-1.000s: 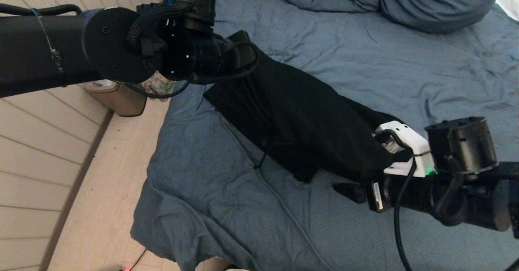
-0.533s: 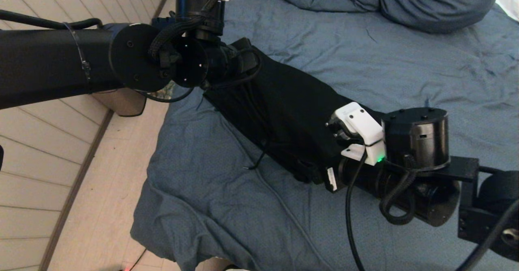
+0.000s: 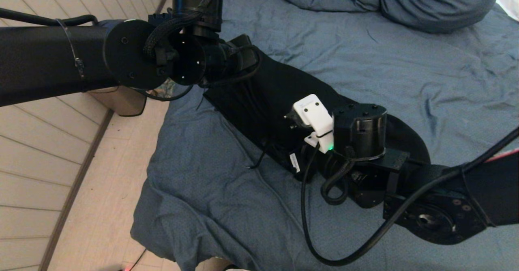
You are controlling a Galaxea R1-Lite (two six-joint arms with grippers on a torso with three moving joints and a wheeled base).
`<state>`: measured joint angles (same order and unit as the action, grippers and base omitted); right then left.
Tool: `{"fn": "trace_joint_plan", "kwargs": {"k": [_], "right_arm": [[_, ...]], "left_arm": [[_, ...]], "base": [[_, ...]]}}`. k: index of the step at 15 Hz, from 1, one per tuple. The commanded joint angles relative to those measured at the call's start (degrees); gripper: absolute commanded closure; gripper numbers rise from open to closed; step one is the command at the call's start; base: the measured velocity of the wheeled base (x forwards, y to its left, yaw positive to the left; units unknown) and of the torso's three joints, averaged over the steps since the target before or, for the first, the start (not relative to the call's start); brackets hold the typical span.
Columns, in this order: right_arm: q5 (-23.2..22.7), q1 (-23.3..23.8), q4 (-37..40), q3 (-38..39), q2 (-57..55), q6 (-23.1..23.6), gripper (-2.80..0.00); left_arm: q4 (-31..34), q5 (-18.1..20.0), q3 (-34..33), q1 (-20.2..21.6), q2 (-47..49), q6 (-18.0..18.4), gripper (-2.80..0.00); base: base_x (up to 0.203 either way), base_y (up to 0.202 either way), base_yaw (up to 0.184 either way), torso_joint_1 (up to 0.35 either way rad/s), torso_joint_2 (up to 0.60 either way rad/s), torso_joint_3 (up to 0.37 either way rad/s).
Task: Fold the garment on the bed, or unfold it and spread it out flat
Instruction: Unfold the black sweatshirt
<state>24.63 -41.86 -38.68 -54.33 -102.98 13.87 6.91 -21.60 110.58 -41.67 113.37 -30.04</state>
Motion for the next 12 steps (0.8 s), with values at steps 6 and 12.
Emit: {"fn": "trace_joint_plan", "kwargs": {"k": [6, 12], "right_arm": [[6.2, 0.3, -8.7, -8.3, -10.4, 6.9, -2.8], [7.9, 0.5, -8.4, -11.0, -12.9, 8.4, 0.0]], "left_arm": [[-0.7, -1.9, 0.1, -1.0, -0.2, -0.3, 0.0], [-0.3, -2.6, -0.2, -1.3, -0.5, -1.3, 0.0]], "base": [[0.0, 0.0, 0.0, 0.0, 0.0, 0.0], [0.0, 0.0, 0.0, 0.0, 0.0, 0.0]]}}
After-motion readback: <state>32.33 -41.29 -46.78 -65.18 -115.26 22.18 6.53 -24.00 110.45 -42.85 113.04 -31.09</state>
